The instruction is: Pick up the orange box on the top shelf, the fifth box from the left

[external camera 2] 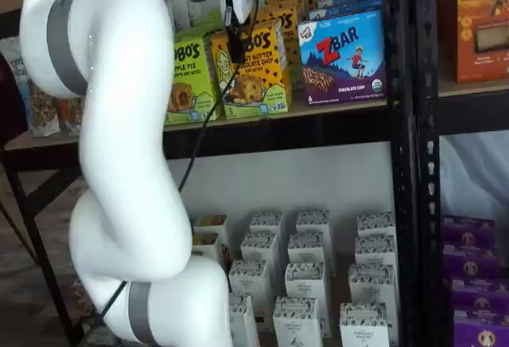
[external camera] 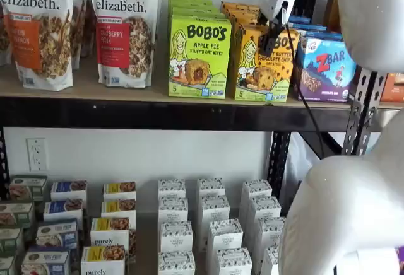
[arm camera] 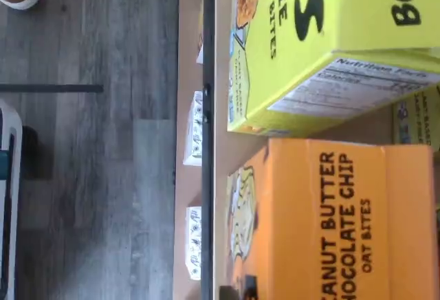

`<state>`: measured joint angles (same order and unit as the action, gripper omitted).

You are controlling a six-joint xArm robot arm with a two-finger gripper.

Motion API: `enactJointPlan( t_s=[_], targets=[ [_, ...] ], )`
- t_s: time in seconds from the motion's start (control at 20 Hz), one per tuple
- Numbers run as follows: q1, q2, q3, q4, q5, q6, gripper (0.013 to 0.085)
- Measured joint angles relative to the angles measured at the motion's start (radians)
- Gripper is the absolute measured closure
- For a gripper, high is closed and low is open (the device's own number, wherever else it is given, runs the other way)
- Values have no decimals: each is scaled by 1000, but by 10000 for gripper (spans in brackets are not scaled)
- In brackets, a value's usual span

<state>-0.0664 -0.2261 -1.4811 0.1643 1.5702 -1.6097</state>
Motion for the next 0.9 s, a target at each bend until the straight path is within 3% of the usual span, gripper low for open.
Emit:
enactJointPlan(
  t_s=[0.1, 0.3, 0.4, 0.7, 0.9],
  targets=[
    [3, 1, -2, -6, 3, 2, 450],
    [0, 1, -1, 2, 6, 1, 530],
    [-1, -2, 2, 6, 2, 0, 610],
    [-4, -3, -1, 13, 2, -2, 730],
    [-1, 0, -12, 5, 18, 2, 730]
  ],
)
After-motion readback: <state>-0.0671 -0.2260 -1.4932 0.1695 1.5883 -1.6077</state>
